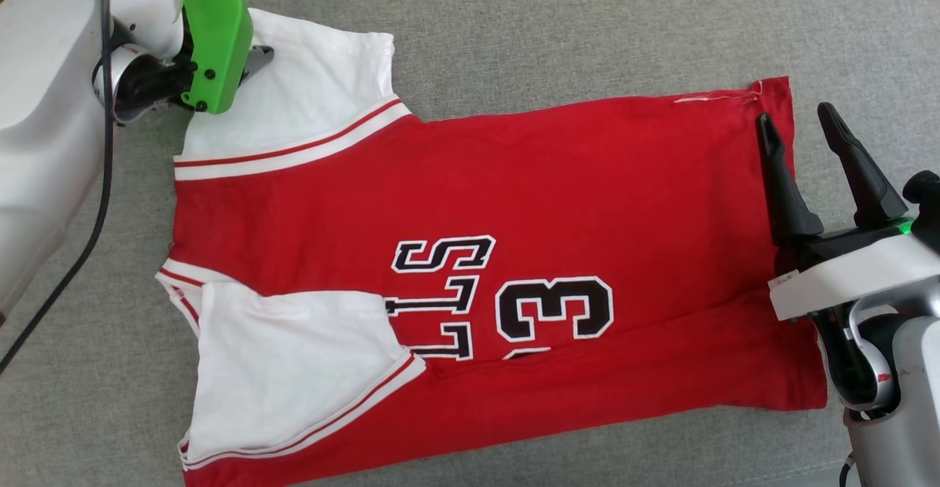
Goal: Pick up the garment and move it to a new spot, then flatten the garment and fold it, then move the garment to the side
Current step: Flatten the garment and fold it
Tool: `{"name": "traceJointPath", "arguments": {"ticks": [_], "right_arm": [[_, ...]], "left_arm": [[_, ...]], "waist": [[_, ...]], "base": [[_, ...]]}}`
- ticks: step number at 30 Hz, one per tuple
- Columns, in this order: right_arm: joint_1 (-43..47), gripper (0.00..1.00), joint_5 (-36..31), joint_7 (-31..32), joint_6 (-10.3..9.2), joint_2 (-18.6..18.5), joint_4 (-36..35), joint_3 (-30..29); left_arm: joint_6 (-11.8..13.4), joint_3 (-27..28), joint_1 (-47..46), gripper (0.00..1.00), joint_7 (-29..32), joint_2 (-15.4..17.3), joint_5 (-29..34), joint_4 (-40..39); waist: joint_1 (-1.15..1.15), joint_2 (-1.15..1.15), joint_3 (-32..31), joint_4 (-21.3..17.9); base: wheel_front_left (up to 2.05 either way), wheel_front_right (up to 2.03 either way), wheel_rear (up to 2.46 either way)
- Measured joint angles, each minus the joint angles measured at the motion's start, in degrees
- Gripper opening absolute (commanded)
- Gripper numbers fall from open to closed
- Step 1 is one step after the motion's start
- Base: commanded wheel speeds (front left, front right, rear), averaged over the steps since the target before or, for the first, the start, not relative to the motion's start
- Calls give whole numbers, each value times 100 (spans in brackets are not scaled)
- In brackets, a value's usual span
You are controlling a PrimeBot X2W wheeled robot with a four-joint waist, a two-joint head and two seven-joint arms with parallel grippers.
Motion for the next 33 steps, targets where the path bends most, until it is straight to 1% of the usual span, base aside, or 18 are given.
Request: {"name": "traceJointPath", "arguments": {"ticks": [1,2,3,4,7,9,11,14,16,18,20,22,24,27,29,30,33], "right_arm": [[-3,100,8,-19,0,-8,36,-9],[-5,100,26,-41,0,-19,82,-14],[-10,100,57,-44,0,-30,127,-21],[-14,100,78,-48,0,-40,156,-38],[-50,100,135,-71,0,-90,216,-100],[-105,100,140,-74,0,-197,222,-148],[-184,100,140,-44,0,-346,216,-215],[-347,100,166,172,0,-737,232,-283],[-478,100,260,543,0,-1104,263,-252],[-591,100,378,965,0,-1503,253,-67],[-720,100,702,1550,0,-1882,263,158],[-831,100,998,2093,0,-2154,302,338],[-991,100,1378,2828,0,-2498,375,584],[-1233,100,1791,3711,0,-2835,572,833],[-1388,100,1967,4161,0,-2966,740,968],[-1477,100,2026,4372,0,-3015,847,1045],[-1735,100,2068,4754,0,-3045,1146,1252]], "left_arm": [[0,-65,-42,100,36,10,37,-12],[0,-109,-68,49,47,16,36,-43],[0,-125,-76,4,22,23,15,-73],[0,-137,-74,0,-10,26,-29,-97],[0,-286,-48,0,-172,27,-134,-203],[0,-382,-9,0,-350,19,-135,-285],[-1,-461,38,0,-513,36,-135,-338],[-1,-591,80,0,-790,85,-102,-486],[-1,-633,84,0,-1012,116,-91,-613],[-1,-680,89,0,-1200,144,-73,-739],[-1,-724,99,0,-1369,181,57,-917],[-1,-745,109,0,-1488,196,121,-1055],[-1,-775,142,0,-1595,201,176,-1225],[-1,-809,200,0,-1697,204,243,-1414],[-1,-823,208,0,-1752,198,265,-1493],[-1,-827,208,0,-1780,193,288,-1527],[-1,-837,207,0,-1828,169,390,-1641]], "waist": [[0,0,23,-14],[0,0,37,-27],[0,0,36,-31],[0,0,29,-29],[0,0,-40,-1],[0,0,-109,28],[0,0,-191,58],[0,0,-344,110],[0,0,-461,159],[0,0,-565,211],[0,0,-668,283],[0,0,-731,356],[0,0,-796,465],[0,0,-849,603],[0,0,-862,683],[0,0,-862,728],[0,0,-828,837]], "base": [[0,0,0],[0,0,0],[0,0,0],[0,0,0],[0,0,0],[0,0,0],[0,0,0],[0,0,0],[0,0,0],[0,0,0],[0,0,0],[0,0,0],[0,0,0],[0,0,0],[0,0,0],[0,0,0],[0,0,0]]}}
